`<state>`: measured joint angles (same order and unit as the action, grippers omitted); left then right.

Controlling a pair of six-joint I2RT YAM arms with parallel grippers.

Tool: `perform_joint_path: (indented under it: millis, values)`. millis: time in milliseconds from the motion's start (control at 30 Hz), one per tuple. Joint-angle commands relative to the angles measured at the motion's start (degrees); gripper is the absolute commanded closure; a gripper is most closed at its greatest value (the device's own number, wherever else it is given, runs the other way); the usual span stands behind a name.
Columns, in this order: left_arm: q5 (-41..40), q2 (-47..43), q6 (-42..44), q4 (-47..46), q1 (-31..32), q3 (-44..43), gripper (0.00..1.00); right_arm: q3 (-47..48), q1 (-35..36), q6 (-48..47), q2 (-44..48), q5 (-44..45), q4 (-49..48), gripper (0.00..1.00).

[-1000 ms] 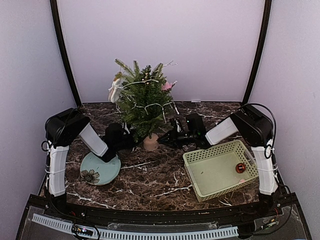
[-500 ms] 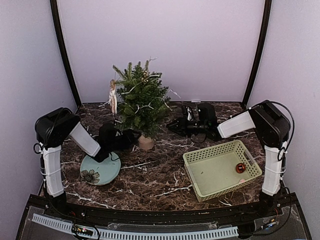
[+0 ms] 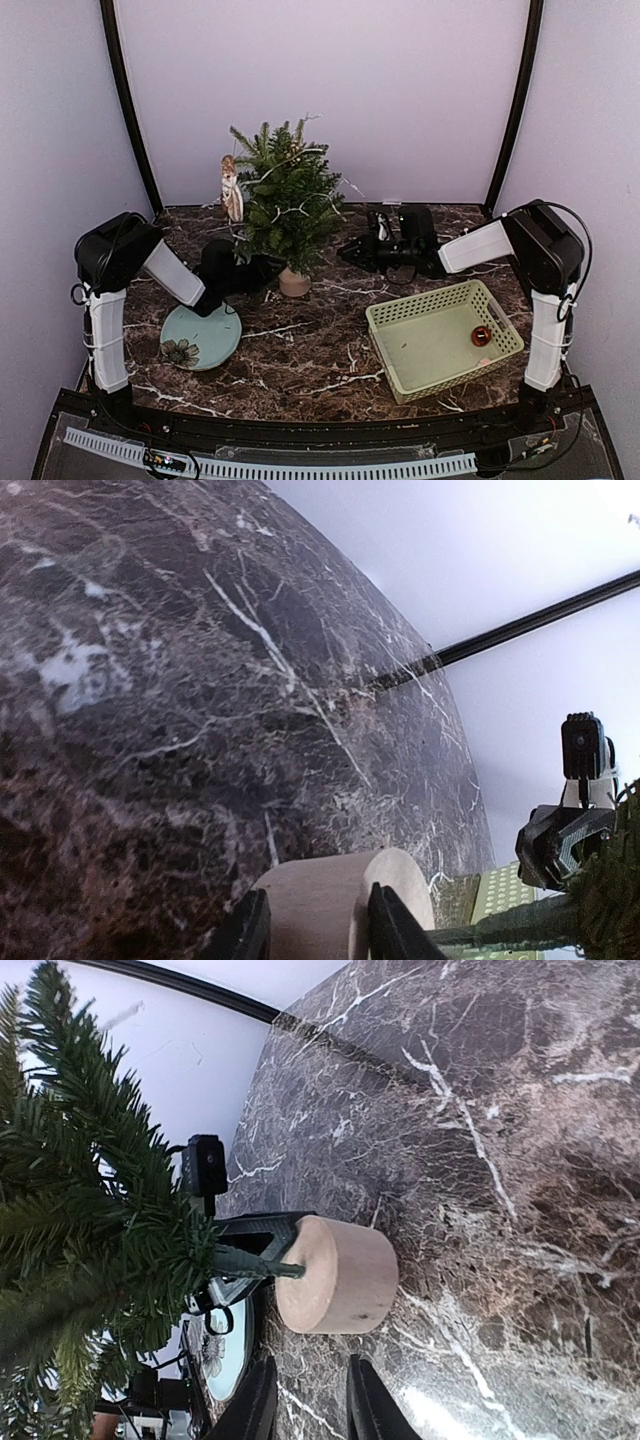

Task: Decorate the small christmas tree

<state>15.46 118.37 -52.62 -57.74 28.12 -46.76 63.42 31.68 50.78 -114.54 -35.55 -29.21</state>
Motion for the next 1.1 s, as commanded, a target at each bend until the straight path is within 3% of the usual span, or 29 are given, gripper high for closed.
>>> perform_joint_path:
  millis: [0,367,700,1067]
  values:
    - [5.50,3.15,4.61,4.19,-0.35,-4.58,0.67,3.77,0.52,-1.60,-2.52,-2.23,0.03,0.73]
    - [13.34,6.39,7.80,6.41,0.36,-11.61,0.69,6.81,1.54,-1.16,-5.28,-3.13,0.51,0.70]
    - [13.56,5.36,5.17,3.57,-0.71,-9.70,0.47,6.90,1.63,-0.95,-5.35,-3.10,0.53,0.68]
    - [12.87,2.95,2.41,-0.87,-4.58,-4.81,0.43,5.73,1.62,-0.67,-4.49,-2.70,-0.21,0.68]
